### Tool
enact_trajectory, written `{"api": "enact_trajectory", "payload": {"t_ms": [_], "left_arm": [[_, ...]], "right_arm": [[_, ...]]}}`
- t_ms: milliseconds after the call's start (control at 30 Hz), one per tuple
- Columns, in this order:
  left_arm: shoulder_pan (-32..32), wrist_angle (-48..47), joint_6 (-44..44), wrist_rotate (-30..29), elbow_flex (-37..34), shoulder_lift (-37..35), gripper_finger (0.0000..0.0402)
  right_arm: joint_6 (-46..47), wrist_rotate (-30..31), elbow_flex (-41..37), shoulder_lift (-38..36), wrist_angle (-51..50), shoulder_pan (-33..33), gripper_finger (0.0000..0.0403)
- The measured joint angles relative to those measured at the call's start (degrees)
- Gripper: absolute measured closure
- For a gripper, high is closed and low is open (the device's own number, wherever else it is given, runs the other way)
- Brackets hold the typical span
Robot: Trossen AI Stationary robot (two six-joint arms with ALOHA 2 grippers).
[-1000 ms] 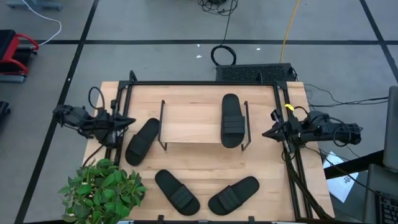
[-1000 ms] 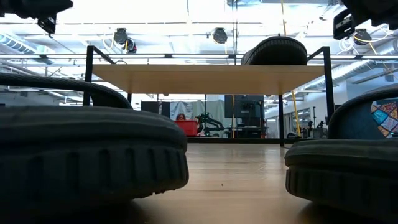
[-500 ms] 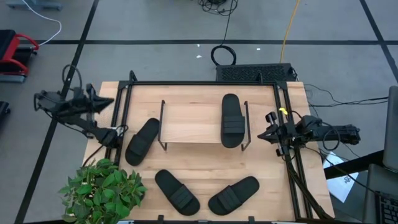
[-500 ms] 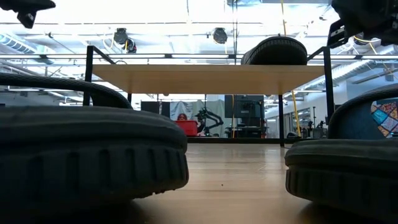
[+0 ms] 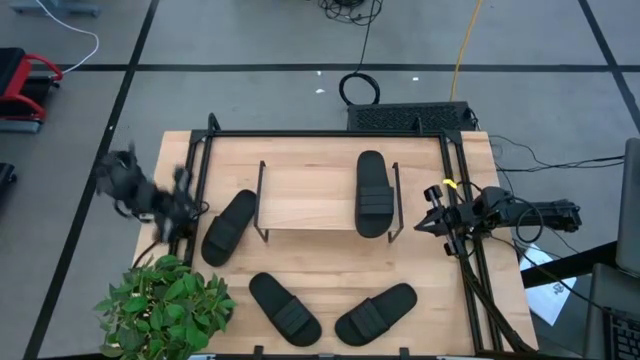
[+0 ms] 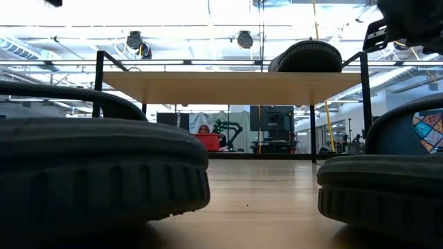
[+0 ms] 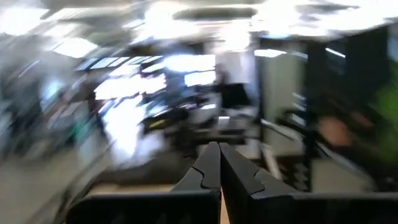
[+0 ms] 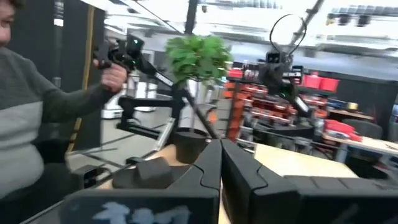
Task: Pick and place slides into the shelf
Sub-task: Put the top left slide on the shelf
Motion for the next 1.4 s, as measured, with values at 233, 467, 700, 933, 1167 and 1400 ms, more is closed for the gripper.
{"api": "enact_trajectory", "payload": {"t_ms": [233,467,700,933,1167,1400], "left_arm": [[3.0,13.4,18.1,12.4,-15.0,7.7,0.0401],[15.3,14.2,12.5,19.4,-18.5,7.1,0.0401],[30.1,7.5,10.1,27.8,-18.6,-3.5,0.0401],[37.7,12.4,-6.5,28.8,-18.5,-0.2,0.0401],[38.2,7.4,-18.1,18.9,-11.2,9.8,0.0401],[40.2,-27.2,-24.9,6.4,14.4,26.5,0.0401]], "right_arm": [[0.8,-1.3,0.0,0.1,0.1,0.0,0.0403],[1.7,-1.4,0.0,0.6,0.1,0.0,0.0403],[1.7,-1.4,0.0,0.9,0.7,0.0,0.0403],[1.6,-3.1,0.0,1.3,0.7,0.0,0.0403],[1.7,-4.2,0.0,1.5,0.7,0.0,0.0403],[1.7,-4.2,0.0,1.5,0.6,0.0,0.0403]]}}
